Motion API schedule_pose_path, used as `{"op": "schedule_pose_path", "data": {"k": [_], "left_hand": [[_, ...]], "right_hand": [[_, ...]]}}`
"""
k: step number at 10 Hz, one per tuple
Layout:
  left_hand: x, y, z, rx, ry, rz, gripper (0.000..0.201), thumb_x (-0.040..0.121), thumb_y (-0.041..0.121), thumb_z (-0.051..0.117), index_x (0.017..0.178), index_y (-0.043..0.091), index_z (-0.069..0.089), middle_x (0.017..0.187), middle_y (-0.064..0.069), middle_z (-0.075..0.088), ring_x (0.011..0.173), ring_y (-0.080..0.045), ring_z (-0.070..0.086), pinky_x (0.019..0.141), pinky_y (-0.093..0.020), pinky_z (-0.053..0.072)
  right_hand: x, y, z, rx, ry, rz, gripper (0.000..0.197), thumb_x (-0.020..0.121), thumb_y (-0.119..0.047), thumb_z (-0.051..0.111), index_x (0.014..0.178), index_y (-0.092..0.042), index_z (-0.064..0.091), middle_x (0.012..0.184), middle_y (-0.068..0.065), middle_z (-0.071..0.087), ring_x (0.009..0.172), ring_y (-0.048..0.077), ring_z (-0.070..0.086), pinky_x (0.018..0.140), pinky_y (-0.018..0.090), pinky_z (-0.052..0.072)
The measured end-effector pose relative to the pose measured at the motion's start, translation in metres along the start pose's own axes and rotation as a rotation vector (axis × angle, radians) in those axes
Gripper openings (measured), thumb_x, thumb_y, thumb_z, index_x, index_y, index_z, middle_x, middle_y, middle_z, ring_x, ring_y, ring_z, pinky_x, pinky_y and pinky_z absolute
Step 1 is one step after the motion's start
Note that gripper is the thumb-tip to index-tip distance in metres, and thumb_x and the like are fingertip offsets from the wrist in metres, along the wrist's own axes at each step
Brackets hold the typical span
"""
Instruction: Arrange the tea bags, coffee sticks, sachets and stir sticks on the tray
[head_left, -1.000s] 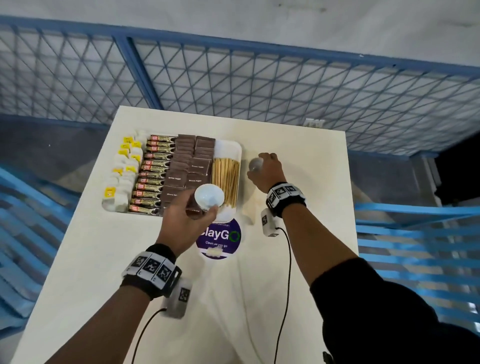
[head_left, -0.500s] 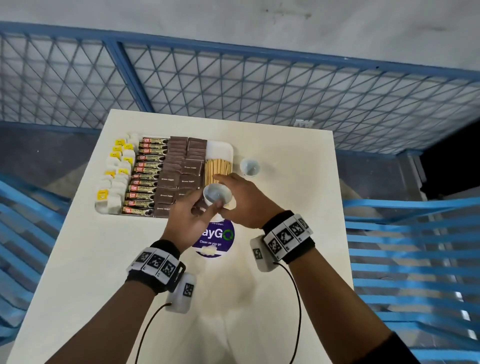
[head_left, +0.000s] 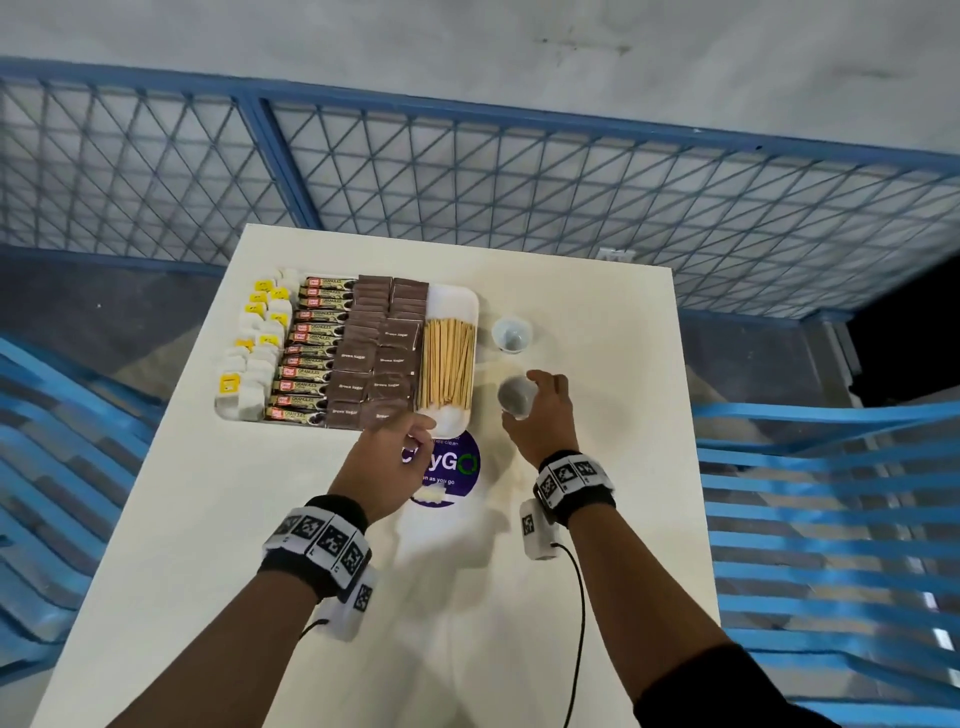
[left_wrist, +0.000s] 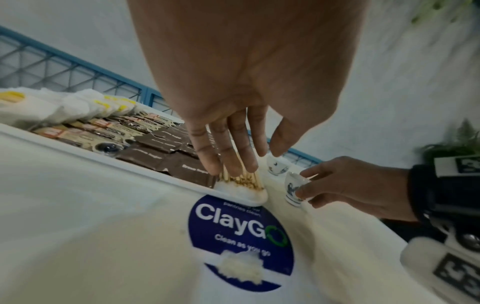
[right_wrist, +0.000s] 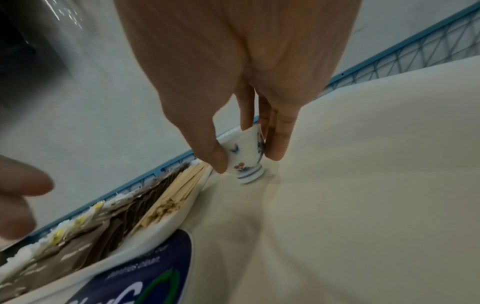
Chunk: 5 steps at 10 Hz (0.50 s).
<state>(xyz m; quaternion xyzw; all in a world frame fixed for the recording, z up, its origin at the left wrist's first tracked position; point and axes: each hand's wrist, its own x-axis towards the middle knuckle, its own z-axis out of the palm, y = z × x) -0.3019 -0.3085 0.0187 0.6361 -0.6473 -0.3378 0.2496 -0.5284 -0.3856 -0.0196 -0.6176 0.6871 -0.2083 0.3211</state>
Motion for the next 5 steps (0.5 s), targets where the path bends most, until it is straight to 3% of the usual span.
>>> {"op": "schedule_pose_path", "data": {"k": [1, 3, 4, 5], "left_hand": [[-0.005, -0.013, -0.003, 0.04, -0.045, -0.045, 0.02, 0.094, 0.012, 0.065, 0.114, 0.015, 0.068, 0.096, 0.009, 0.065, 0.09, -0.013, 0.07, 0.075, -0.018, 0.052], [-0.014, -0.024, -0.006, 0.07, -0.075, -0.058, 0.011, 0.097, 0.017, 0.06, 0.104, 0.02, 0.068, 0.095, 0.006, 0.072, 0.085, -0.01, 0.068, 0.077, -0.031, 0.057], [-0.017, -0.024, -0.007, 0.075, -0.058, -0.047, 0.011, 0.096, 0.015, 0.062, 0.102, 0.02, 0.07, 0.093, 0.007, 0.073, 0.082, -0.009, 0.067, 0.077, -0.03, 0.055], [-0.022, -0.029, -0.008, 0.075, -0.047, -0.077, 0.014, 0.095, 0.012, 0.063, 0.103, 0.018, 0.073, 0.093, 0.006, 0.074, 0.079, -0.013, 0.067, 0.078, -0.03, 0.054]], "right_hand": [[0.008, -0.004, 0.005, -0.024, -0.014, -0.02, 0.068, 0.078, -0.007, 0.077, 0.138, -0.006, 0.045, 0.135, 0.012, 0.041, 0.119, 0.03, 0.052, 0.093, 0.021, 0.038], [0.017, -0.015, 0.0, -0.061, -0.119, -0.001, 0.084, 0.075, -0.008, 0.081, 0.145, -0.006, 0.034, 0.139, 0.014, 0.036, 0.123, 0.032, 0.049, 0.102, 0.031, 0.043], [0.013, -0.012, -0.005, -0.091, -0.144, 0.042, 0.1, 0.073, -0.013, 0.084, 0.151, -0.005, 0.023, 0.142, 0.016, 0.034, 0.127, 0.033, 0.041, 0.107, 0.04, 0.041], [-0.006, -0.005, -0.01, -0.107, -0.02, 0.117, 0.088, 0.075, -0.007, 0.075, 0.149, -0.004, 0.028, 0.139, 0.017, 0.038, 0.125, 0.036, 0.041, 0.102, 0.043, 0.04]]}}
